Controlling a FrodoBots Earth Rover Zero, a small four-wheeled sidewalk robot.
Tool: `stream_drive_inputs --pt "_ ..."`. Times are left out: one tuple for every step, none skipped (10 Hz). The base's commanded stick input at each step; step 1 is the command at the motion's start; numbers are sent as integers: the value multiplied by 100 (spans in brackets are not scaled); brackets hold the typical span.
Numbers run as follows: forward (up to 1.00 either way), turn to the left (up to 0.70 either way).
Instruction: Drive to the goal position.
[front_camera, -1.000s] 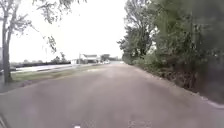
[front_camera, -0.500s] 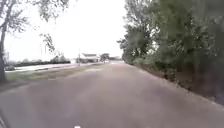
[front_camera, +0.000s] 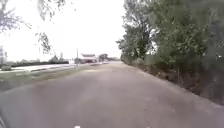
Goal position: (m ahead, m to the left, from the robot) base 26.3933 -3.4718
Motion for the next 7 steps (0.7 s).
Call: stream_drive_inputs --pt "100 -7" --pt "100 -7" --pt "100 -7" --pt "100 -7" --pt "100 -7" --pt "100 -7" --pt "100 -7"
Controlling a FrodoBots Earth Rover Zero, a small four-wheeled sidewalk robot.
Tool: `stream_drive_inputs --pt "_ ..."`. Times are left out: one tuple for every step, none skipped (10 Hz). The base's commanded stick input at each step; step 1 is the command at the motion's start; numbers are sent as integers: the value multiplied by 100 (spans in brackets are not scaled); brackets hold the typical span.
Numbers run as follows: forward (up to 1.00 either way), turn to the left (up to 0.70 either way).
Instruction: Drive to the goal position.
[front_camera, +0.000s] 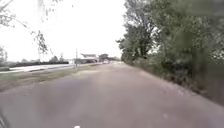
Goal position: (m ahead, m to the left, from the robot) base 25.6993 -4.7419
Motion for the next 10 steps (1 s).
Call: stream_drive_inputs --pt "100 -7" --pt "100 -7" --pt "100 -7" --pt "100 -7" --pt "100 -7" --pt "100 -7" --pt "100 -7" --pt "100 -7" --pt "100 -8" --pt "100 -9"
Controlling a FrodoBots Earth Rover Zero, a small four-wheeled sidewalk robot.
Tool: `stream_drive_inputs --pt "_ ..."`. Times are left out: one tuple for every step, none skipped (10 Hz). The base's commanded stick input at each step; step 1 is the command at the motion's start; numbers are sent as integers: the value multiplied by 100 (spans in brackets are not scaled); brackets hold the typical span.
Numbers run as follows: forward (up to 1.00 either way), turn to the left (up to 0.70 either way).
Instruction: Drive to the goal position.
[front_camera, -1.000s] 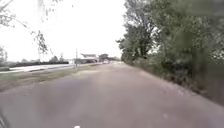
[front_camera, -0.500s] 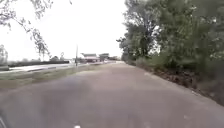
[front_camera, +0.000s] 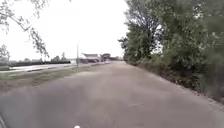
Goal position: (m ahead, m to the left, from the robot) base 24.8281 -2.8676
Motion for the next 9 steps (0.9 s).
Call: stream_drive_inputs --pt "100 -9" --pt "100 -9" --pt "100 -9" --pt "100 -9" --pt "100 -9" --pt "100 -9" --pt "100 -9" --pt "100 -9" --pt "100 -9"
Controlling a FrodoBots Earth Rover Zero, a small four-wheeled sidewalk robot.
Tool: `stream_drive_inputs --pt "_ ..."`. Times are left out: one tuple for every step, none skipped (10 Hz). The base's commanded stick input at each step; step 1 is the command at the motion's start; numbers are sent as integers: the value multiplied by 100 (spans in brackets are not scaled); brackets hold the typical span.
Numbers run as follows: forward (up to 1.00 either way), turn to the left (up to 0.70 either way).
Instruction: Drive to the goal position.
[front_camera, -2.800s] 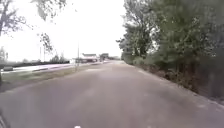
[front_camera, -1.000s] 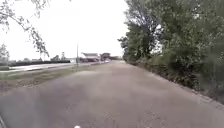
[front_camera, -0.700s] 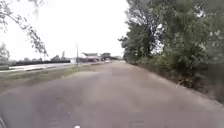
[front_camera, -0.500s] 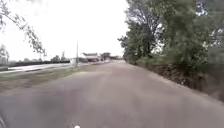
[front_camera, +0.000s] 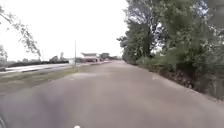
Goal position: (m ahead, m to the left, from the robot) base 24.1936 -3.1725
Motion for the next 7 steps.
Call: stream_drive_inputs --pt "100 -9" --pt "100 -9" --pt "100 -9" --pt "100 -9" --pt "100 -9" --pt "100 -9" --pt "100 -9"
